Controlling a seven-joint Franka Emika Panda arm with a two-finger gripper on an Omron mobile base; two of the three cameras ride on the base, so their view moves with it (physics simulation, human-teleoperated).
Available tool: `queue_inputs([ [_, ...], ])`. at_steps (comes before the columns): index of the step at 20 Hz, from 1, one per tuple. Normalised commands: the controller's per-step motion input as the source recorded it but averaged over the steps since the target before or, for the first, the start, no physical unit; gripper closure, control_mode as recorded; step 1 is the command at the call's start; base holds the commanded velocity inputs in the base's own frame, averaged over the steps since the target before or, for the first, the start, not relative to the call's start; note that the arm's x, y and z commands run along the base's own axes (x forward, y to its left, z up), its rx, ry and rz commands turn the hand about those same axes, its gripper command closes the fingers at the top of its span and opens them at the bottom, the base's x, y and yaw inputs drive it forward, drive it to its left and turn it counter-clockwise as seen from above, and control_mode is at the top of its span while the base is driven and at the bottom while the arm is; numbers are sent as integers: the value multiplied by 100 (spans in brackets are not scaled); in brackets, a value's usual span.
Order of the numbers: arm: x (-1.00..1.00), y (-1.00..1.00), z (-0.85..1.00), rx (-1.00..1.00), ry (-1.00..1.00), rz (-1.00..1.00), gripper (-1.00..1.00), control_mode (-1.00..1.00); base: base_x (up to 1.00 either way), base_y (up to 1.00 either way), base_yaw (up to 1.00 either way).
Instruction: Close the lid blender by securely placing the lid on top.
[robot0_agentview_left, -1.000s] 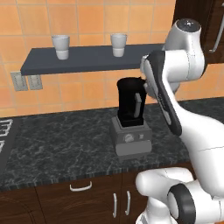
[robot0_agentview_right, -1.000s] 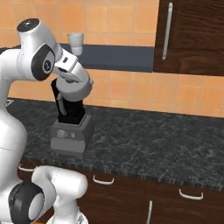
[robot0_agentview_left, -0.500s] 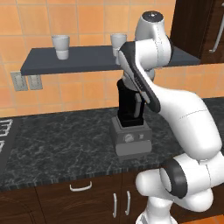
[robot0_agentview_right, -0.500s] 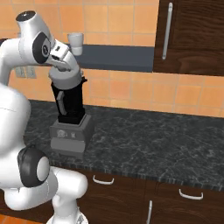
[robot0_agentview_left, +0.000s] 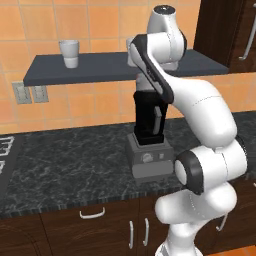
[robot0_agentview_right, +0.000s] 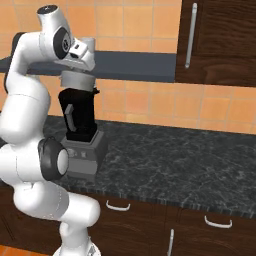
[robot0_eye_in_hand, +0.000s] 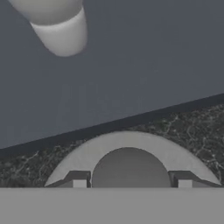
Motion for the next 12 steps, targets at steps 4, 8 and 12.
queue_inputs([
  [4, -10, 0, -61, 0, -22, 0, 100, -100, 0, 0, 0],
  [8, -32, 0, -65, 0, -39, 0, 100, -100, 0, 0, 0],
  [12, -2, 0, -42, 0, -33, 0, 100, -100, 0, 0, 0],
])
